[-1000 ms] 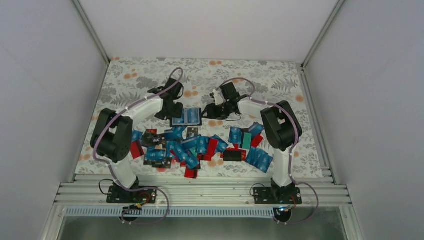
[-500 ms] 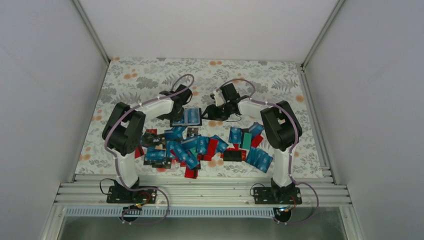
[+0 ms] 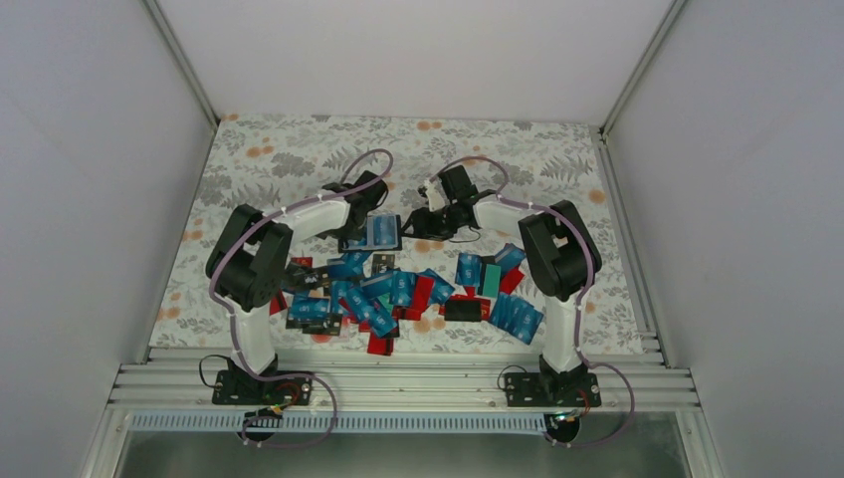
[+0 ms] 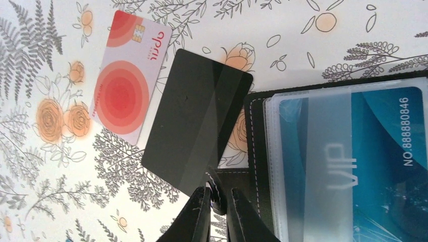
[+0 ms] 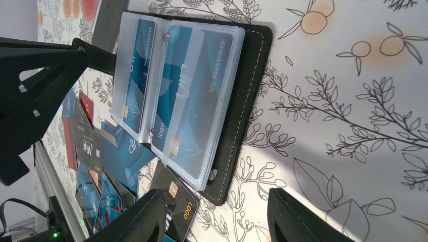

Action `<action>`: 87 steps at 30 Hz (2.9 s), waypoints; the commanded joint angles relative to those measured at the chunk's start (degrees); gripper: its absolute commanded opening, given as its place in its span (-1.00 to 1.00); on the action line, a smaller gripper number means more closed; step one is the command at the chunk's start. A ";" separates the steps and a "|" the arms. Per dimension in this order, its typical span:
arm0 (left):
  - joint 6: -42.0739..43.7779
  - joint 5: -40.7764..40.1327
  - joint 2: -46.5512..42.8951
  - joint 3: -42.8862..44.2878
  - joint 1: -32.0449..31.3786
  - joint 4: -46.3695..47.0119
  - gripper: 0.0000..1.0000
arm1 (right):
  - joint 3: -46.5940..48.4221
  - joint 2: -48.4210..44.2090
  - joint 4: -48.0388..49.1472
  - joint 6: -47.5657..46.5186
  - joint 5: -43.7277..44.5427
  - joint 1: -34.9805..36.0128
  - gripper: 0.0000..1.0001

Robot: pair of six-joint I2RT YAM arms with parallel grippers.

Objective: Put the credit cards into the card holder

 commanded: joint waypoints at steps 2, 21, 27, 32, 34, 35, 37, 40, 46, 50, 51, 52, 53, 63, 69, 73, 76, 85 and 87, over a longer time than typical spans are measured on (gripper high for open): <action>-0.65 -2.78 -1.37 0.01 -0.31 0.44 -0.88 | 1.99 0.72 -0.20 -0.06 -0.86 0.29 0.04; 2.67 10.42 -6.48 -7.83 1.01 12.79 -0.95 | 4.81 5.38 0.83 2.99 -2.11 0.29 0.11; 2.77 13.56 -6.05 -10.11 1.10 15.79 -0.95 | 6.30 8.19 1.16 5.96 -4.05 0.26 0.16; 2.85 18.14 -6.13 -11.35 1.15 18.24 -0.95 | 7.48 9.66 2.90 8.46 -11.65 0.29 0.17; 2.82 20.11 -6.36 -11.69 1.05 18.92 -0.95 | 8.07 9.64 2.73 8.51 -13.33 0.29 0.17; 2.70 20.62 -6.42 -11.63 1.08 19.00 -0.95 | 8.20 9.49 2.76 8.51 -13.84 0.29 0.17; 2.68 21.68 -6.60 -11.64 1.05 19.22 -0.95 | 8.27 9.07 2.84 8.67 -14.69 0.24 0.16; 2.60 23.04 -6.79 -11.50 1.10 19.41 -0.95 | 8.35 8.37 3.11 9.02 -16.22 0.28 0.16; 2.17 25.89 -7.76 -11.04 1.10 19.52 -0.95 | 8.18 6.20 3.38 9.42 -17.45 0.27 0.13; 1.72 27.07 -8.39 -10.24 1.10 19.18 -0.95 | 7.90 5.04 3.06 9.22 -17.15 0.28 0.12; 1.61 27.12 -8.55 -10.00 1.10 19.03 -0.95 | 7.72 4.75 2.90 9.14 -16.99 0.29 0.11; 1.55 27.30 -8.60 -9.84 1.10 18.92 -0.95 | 7.42 4.42 2.85 9.12 -16.87 0.25 0.11; 1.54 27.51 -8.70 -9.77 1.10 18.83 -0.95 | 7.09 4.03 2.99 9.12 -16.64 0.22 0.10; 0.54 29.85 -9.53 -8.91 1.08 18.89 -0.95 | 6.34 1.10 1.98 8.25 -15.28 0.29 0.09; 0.43 31.97 -11.16 -9.40 1.07 20.44 -0.95 | 6.44 1.87 2.47 8.33 -15.70 0.50 0.08; 0.65 34.08 -12.37 -10.28 1.10 22.03 -0.95 | 6.32 1.64 2.84 8.32 -15.64 0.90 0.08; 0.61 35.52 -12.62 -10.60 1.09 22.93 -0.95 | 6.48 1.34 2.68 8.33 -15.63 1.05 0.08; -1.84 30.56 -15.38 -14.16 1.55 22.62 -0.95 | 8.75 2.36 2.97 8.50 -15.19 2.52 0.08; -2.41 29.67 -16.79 -15.69 2.20 22.93 -0.95 | 9.34 2.95 3.17 8.58 -15.12 3.16 0.09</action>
